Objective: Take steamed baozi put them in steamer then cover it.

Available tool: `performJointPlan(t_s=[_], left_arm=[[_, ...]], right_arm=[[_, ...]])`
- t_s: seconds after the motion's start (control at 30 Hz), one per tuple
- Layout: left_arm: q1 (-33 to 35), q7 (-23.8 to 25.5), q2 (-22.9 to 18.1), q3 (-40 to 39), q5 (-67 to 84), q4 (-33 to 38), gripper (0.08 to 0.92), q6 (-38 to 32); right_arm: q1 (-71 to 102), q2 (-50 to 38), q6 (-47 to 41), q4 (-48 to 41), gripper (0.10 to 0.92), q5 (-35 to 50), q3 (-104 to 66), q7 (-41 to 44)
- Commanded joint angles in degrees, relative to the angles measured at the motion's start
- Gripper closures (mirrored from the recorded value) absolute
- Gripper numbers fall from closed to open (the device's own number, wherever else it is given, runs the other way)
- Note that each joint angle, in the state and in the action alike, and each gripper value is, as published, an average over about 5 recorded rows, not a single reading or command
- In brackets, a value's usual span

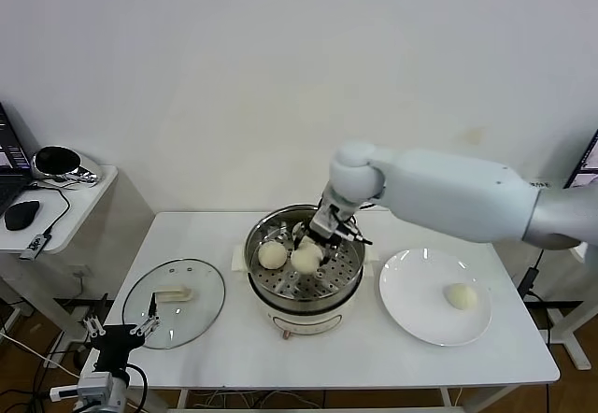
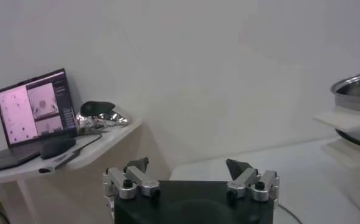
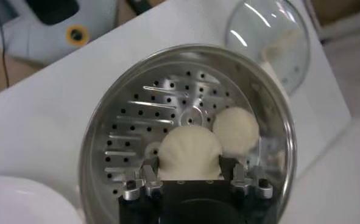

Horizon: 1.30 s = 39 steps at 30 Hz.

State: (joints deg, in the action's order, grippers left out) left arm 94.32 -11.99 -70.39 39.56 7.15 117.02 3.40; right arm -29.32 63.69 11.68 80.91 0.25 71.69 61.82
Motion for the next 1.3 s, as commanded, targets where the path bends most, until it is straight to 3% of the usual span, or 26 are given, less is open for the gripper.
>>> performJointPlan(t_s=[0.03,0.47,0.67,0.8,0.93,1.17,1.3], left_arm=[[0.0,0.0,-0.1,0.1,0.0,-0.1,0.177,0.0],[0.0,0.0,-0.1,0.0,0.1,0.0,0.177,-0.1],[-0.1,0.0,-0.1,-0.1,0.1,0.1,0.177,-0.1],[-0.2,0.1,0.2,0.1,0.2,0.2,0.177,-0.1],[-0.4,0.1,0.4,0.0,0.3,0.3,0.177,-0.1],[-0.9,0.1,1.3,-0.8,0.2,0.2,0.177,-0.5],[-1.3,0.1,1.7,-1.7,0.1,0.1,0.177,-0.7]], right_arm=[[2.5,4.2,9.5,-2.3,0.4,-6.1,2.4,-0.7],[2.5,4.3,11.1,-1.6,0.388,-5.3,3.0,-0.9],[-0.3,2.3,10.3,-0.7,0.253,-3.3,2.1,-1.6],[-3.8,-1.1,7.9,0.2,0.208,-2.2,1.2,-1.3],[-7.2,-7.5,-1.7,2.7,0.203,-0.4,0.8,-0.3],[-9.4,-24.4,-36.0,12.5,0.203,6.8,0.9,-1.8],[-7.2,-34.5,-41.9,16.3,0.203,7.5,-0.8,-2.2]])
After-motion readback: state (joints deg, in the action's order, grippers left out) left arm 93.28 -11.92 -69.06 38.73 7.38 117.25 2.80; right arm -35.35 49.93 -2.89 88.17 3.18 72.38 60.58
